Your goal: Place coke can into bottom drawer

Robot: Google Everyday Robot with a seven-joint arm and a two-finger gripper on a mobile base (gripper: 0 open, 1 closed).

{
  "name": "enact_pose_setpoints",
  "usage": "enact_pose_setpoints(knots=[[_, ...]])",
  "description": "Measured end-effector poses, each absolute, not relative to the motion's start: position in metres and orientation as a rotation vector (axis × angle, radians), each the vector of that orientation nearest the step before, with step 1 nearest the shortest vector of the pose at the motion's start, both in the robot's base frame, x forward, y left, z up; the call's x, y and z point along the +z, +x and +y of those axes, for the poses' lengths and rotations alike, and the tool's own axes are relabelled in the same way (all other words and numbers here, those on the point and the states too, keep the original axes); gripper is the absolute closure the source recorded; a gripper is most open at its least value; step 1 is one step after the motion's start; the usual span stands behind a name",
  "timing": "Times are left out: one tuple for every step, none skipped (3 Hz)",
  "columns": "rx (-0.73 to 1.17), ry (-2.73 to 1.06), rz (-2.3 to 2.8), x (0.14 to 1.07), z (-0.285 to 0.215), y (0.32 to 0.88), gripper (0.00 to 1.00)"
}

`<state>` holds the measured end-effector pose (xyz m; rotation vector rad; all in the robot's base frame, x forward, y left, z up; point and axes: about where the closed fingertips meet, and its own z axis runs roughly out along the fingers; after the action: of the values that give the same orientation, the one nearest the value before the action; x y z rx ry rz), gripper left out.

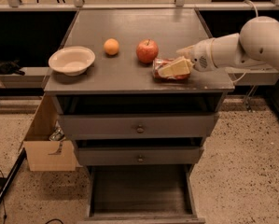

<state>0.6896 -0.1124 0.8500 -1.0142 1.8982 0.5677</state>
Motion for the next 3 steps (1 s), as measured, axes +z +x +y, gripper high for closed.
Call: enact_pose_setpoints(knots=[[0.568,-1.014,1.898,0.85,-0.1124,0.6896,0.47],[0.568,-1.014,1.898,0.8499,-0.1123,0.6896,0.71],[0.568,-1.014,1.898,0.8499,-0.1123,0.6896,0.94]])
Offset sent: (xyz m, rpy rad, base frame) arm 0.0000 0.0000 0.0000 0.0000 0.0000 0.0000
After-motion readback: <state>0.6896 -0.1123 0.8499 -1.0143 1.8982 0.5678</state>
